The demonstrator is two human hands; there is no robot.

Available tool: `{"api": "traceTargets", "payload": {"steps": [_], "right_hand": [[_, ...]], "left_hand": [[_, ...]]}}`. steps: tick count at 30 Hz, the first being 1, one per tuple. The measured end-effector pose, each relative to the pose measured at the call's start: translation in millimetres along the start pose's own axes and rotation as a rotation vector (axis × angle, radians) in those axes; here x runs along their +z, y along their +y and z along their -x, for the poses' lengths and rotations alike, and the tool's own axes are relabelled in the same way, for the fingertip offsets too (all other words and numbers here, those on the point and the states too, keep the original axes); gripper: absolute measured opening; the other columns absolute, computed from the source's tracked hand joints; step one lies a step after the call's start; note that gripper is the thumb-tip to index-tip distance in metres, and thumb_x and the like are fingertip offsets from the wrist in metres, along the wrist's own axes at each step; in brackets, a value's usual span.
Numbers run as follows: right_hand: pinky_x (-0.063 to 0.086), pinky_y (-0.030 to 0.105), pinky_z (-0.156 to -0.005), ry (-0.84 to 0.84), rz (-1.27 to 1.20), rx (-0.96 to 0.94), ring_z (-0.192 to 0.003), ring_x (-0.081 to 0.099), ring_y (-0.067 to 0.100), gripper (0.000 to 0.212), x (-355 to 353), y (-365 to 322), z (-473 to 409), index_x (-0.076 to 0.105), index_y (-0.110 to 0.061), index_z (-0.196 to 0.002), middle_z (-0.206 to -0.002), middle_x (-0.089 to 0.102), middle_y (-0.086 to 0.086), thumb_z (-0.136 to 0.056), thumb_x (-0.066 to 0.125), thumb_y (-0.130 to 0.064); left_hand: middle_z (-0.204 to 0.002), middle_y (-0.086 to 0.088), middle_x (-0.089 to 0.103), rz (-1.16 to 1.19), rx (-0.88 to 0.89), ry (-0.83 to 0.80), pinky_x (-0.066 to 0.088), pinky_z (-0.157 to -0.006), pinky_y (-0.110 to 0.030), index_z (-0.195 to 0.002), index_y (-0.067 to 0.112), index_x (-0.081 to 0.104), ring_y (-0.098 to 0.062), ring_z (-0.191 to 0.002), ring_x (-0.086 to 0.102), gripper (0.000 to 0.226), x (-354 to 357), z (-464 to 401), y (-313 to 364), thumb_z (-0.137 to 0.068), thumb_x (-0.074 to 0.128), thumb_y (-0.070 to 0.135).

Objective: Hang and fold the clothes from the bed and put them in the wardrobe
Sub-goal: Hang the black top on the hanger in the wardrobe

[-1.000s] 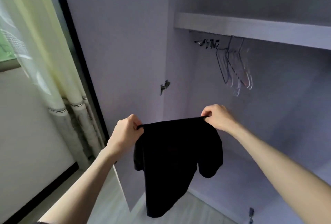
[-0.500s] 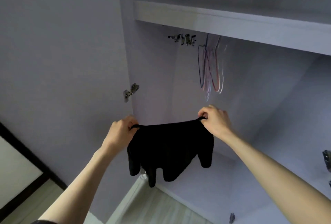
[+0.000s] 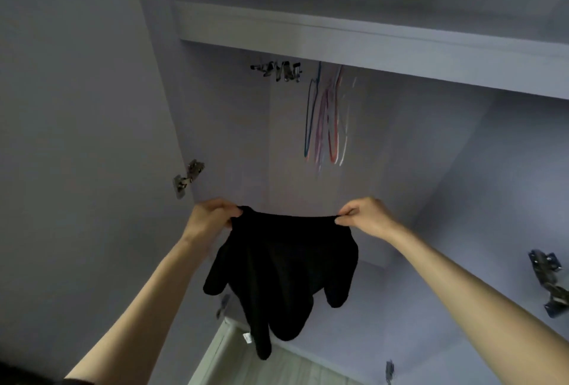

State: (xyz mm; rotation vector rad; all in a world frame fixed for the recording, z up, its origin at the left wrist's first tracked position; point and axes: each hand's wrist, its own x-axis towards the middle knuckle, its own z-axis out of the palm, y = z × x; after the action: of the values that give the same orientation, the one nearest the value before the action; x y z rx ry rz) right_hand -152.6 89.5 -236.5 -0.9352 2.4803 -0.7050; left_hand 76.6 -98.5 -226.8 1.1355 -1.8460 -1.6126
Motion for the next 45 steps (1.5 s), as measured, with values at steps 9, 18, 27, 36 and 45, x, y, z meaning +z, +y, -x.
{"api": "traceTargets", "payload": {"steps": [9,18,27,36,45], "right_hand": [[0.043,0.025,-0.061,0.354,-0.782,0.209,-0.066,0.051,0.015,0.033,-41,-28,-77,0.054,0.002,-0.120,-0.109,0.064,0.021,-0.100,0.041,-0.021],[0.051,0.027,-0.060,0.280,-1.022,0.243,-0.066,0.059,0.018,0.015,-74,-46,-152,0.055,-0.002,-0.103,-0.091,0.056,0.013,-0.099,0.046,-0.013],[0.023,0.011,-0.033,0.429,-1.172,0.162,-0.034,0.030,0.005,0.029,-67,-51,-163,0.055,-0.016,-0.080,-0.065,0.043,0.004,-0.097,0.037,-0.001],[0.031,0.013,-0.040,0.375,-1.214,0.222,-0.032,0.037,0.005,0.029,-26,3,-95,0.057,-0.018,-0.087,-0.058,0.057,0.001,-0.089,0.041,0.005],[0.057,0.027,-0.063,-0.037,-1.522,0.149,-0.070,0.067,0.012,0.024,23,72,11,0.071,-0.019,-0.093,-0.083,0.071,0.000,-0.085,0.048,-0.015]], "left_hand": [[-0.053,0.007,0.066,-0.031,0.073,-0.088,0.047,-0.059,-0.015,-0.067,0.010,0.068,-0.004,-0.051,0.063,0.019,13,-28,35,-0.080,0.063,-0.002],[-0.053,0.002,0.065,-0.085,0.088,-0.046,0.044,-0.051,-0.006,-0.070,0.005,0.069,-0.001,-0.048,0.060,0.014,7,-65,41,-0.079,0.064,-0.005],[-0.068,-0.009,0.066,-0.050,0.099,-0.083,0.048,-0.067,-0.022,-0.068,0.006,0.069,-0.017,-0.063,0.061,0.021,15,-73,33,-0.078,0.061,-0.010],[-0.056,0.004,0.064,-0.062,0.067,-0.138,0.044,-0.053,-0.007,-0.070,0.008,0.068,-0.002,-0.050,0.059,0.020,40,-62,31,-0.079,0.061,-0.009],[-0.051,0.011,0.063,-0.100,-0.007,-0.219,0.037,-0.044,-0.003,-0.070,0.010,0.068,0.003,-0.046,0.058,0.018,54,-35,0,-0.080,0.062,-0.004]]}}
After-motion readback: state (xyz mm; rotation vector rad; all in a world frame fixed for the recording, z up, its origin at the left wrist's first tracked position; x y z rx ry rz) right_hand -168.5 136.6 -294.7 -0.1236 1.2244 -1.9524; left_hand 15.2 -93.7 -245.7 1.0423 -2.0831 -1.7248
